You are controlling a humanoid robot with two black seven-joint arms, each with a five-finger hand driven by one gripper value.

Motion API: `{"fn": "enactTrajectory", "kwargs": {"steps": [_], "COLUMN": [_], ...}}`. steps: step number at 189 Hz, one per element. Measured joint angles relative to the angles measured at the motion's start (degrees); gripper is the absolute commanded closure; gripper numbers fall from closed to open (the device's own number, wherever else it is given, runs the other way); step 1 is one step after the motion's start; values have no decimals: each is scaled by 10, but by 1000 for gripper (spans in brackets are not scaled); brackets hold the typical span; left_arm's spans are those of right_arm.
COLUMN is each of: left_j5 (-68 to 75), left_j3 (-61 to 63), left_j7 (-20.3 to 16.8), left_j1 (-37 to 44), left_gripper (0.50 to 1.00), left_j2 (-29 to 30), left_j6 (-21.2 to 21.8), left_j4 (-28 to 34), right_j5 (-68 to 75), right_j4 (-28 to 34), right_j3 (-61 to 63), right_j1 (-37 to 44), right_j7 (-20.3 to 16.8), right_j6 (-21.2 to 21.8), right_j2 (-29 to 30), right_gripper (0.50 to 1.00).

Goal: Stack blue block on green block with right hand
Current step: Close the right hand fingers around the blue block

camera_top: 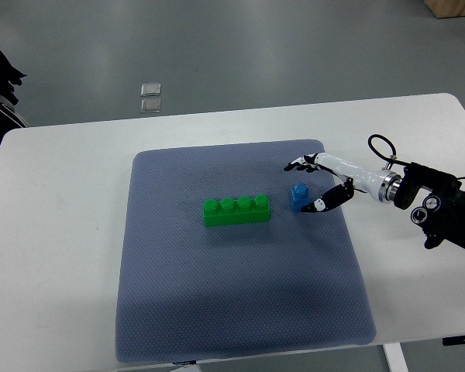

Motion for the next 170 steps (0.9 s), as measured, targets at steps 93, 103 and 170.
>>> {"fn": "enactTrajectory", "kwargs": {"steps": [93, 103, 170], "left_j5": [0, 0, 0], "left_j3": [0, 0, 0], "left_j7": [0, 0, 0], "left_j1": [0, 0, 0], "left_gripper": [500, 500, 500], "left_j2": [0, 0, 0], "left_j6": [0, 0, 0], "left_j4": [0, 0, 0], "right_j5": [-34, -40, -54], "right_j4": [-1, -1, -1], "right_j3": [-5, -5, -7], "right_j1": [0, 0, 0], "right_j7": [-2, -2, 4], "right_j6": [-8, -9, -15], "right_j2": [-1, -2, -5], "right_gripper": [810, 812, 812]}}
